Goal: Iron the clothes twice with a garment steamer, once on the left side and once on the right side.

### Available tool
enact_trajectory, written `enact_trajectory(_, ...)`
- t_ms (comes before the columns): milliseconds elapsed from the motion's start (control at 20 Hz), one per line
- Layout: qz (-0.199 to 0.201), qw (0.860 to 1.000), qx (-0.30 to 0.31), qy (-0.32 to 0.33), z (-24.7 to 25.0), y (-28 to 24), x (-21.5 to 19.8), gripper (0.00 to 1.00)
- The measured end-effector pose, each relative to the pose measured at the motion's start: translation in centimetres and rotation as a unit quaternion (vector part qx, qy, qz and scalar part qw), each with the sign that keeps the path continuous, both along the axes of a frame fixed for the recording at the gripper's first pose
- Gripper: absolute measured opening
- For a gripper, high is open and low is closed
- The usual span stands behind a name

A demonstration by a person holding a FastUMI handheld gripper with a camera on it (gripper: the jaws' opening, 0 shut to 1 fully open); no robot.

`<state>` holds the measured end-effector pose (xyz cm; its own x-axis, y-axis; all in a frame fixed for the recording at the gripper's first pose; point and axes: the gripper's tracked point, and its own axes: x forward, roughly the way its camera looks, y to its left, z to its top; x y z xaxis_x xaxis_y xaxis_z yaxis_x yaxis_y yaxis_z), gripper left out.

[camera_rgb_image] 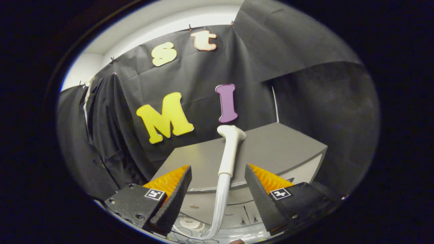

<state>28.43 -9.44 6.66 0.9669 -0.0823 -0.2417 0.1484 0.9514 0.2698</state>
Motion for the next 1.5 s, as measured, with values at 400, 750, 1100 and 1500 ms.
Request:
enact_trajectory(400, -0.021, 0.999, 0.009, 0.027, -0.2, -2.2, 8.9, 0.9)
enact_trajectory(750, -0.032, 0.994, 0.031, 0.098, -3.9, -3.2, 12.7, 0.8)
enact_trajectory(1100, -0.112, 0.986, -0.013, 0.126, -4.5, -4.1, 13.0, 0.6)
enact_trajectory(1500, -0.113, 0.988, -0.003, 0.109, -4.3, -4.1, 13.1, 0.38)
